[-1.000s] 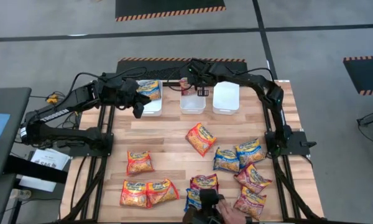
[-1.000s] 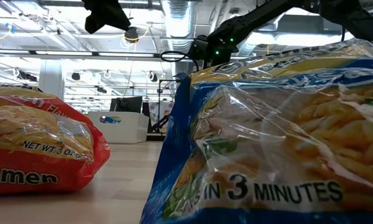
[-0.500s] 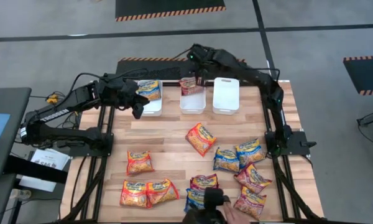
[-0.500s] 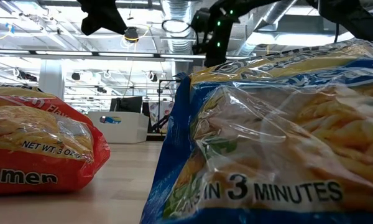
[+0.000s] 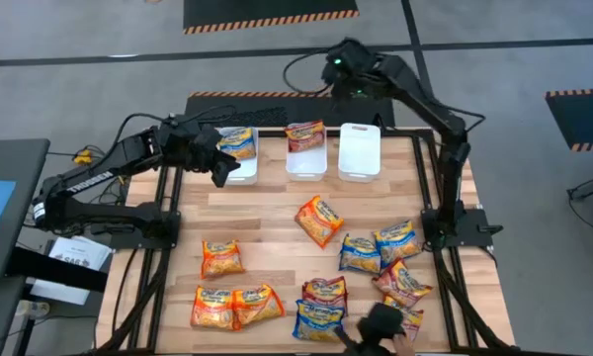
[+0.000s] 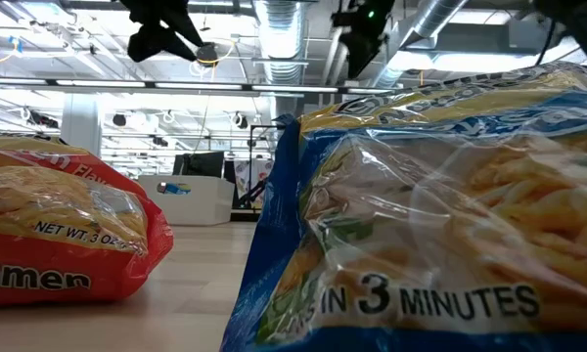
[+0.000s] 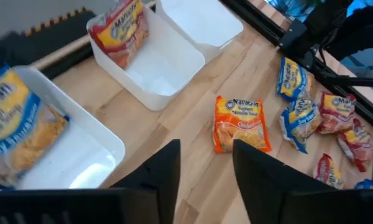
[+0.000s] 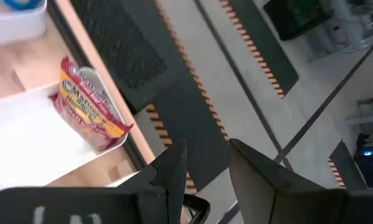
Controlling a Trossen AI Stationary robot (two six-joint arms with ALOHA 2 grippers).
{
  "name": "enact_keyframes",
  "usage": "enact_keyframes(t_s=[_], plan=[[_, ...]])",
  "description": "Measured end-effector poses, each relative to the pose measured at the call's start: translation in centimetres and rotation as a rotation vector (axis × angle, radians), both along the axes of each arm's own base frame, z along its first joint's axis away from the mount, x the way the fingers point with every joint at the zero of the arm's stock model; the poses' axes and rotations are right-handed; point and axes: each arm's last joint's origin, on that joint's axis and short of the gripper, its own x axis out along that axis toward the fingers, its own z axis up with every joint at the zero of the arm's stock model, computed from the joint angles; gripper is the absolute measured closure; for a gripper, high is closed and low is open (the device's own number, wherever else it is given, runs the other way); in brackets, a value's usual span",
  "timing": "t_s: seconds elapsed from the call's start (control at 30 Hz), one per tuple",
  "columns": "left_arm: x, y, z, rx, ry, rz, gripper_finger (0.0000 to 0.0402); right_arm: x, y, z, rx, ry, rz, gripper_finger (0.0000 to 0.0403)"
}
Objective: Sort Maruchan noodles
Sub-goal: Put the orange noodle pack into the right white bin
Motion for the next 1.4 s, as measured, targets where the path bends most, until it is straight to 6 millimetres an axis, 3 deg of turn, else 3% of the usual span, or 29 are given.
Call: enact_keyframes(t_s=[0.27, 0.57, 0.93, 1.17, 1.4], plan=[[0.9, 0.7, -1.0, -0.111, 0.024, -0.003, 0.0213, -3.6, 2.9, 4.3, -0.038, -0.155, -0.009, 0.0254], [0.1, -1.4, -2.6, -0.318, 0.199, -0.207, 0.0211, -6.0, 6.1, 6.5, 0.008, -0.304, -0.063, 0.0241], [-0.8, -4.1, -3.9, -0.363, 0.415, -0.332, 0.0211, -4.6, 9.6, 5.6, 0.139, -0.312, -0.055, 0.0241], [-0.7, -6.0, -7.2, -0.450, 0.503, -0.415, 0.0211, -3.4, 12.3, 5.2, 0.215, -0.333, -0.035, 0.0242], [0.9, -7.8, -8.9, -0.480, 0.393, -0.534, 0.0211, -2.4, 14.8, 5.0, 0.263, -0.360, 0.004, 0.0242]])
